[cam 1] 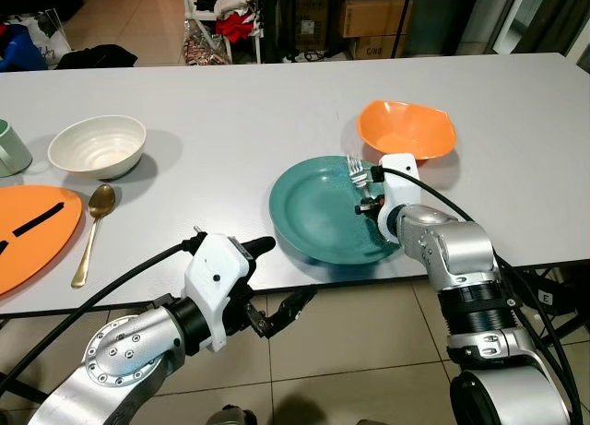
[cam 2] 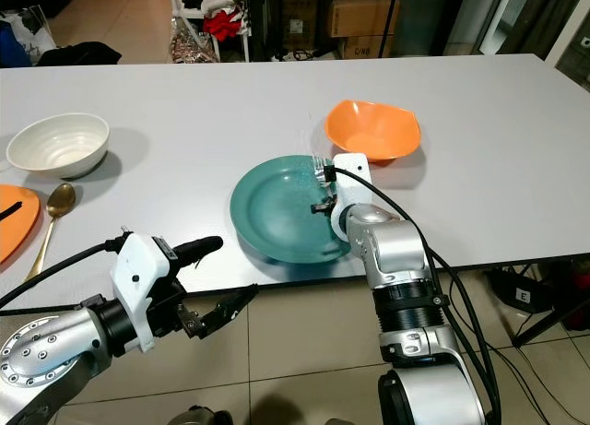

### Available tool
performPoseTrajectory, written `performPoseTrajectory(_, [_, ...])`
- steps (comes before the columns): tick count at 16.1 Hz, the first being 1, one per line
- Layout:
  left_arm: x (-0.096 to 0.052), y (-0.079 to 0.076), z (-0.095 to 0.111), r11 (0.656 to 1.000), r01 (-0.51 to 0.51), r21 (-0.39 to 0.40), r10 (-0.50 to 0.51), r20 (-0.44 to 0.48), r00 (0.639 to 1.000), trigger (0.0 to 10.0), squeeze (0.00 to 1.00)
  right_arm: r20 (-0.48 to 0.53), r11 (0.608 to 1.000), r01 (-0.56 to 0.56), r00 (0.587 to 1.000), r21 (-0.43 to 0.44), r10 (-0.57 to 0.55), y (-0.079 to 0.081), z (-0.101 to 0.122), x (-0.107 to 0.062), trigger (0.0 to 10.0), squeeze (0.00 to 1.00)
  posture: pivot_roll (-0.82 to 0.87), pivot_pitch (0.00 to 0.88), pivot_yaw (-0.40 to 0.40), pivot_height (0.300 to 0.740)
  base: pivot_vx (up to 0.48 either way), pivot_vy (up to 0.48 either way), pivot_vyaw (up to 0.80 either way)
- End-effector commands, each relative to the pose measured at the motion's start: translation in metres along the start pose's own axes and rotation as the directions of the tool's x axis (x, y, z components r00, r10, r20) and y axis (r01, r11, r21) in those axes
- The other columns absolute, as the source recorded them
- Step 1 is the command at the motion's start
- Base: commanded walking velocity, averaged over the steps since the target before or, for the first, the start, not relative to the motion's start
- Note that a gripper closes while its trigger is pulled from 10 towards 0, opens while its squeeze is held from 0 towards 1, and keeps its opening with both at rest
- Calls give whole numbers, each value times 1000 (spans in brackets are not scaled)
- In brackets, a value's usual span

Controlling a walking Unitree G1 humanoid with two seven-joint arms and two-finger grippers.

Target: Setting the table

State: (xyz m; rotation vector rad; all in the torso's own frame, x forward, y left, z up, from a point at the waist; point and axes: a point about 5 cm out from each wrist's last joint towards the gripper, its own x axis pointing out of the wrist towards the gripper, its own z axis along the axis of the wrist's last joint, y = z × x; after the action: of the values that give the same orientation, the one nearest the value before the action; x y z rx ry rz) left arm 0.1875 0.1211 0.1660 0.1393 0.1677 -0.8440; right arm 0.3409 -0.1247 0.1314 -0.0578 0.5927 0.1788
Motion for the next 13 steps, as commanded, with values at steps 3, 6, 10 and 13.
performPoseTrajectory(3, [0, 2, 3, 1000, 3, 10, -3, 7, 1000, 10000, 0, 27, 1000, -1, 1000, 3, 1, -2, 11, -2, 10000, 1000, -69, 28, 22, 740, 0, 0, 0])
performPoseTrajectory(6, [0, 6, 7, 999, -35, 13, 35, 35, 999, 10000, 0, 69, 1000, -9, 998, -17, 10, -2, 21, -10, 10000, 1000, -64, 24, 24, 740, 0, 0, 0])
performPoseTrajectory(10, [-4, 34, 6, 898, -435, -67, 440, 102, 892, 10000, 0, 453, 984, -126, 875, -129, 171, 11, 48, -66, 10000, 0, -70, 8, 69, 740, 0, 0, 0])
performPoseTrajectory(13, [-7, 26, 1, 840, -535, -90, 542, 95, 835, 10000, 0, 466, 967, -222, 847, -125, 254, 16, 11, -92, 10000, 0, -83, 5, 93, 740, 0, 0, 0])
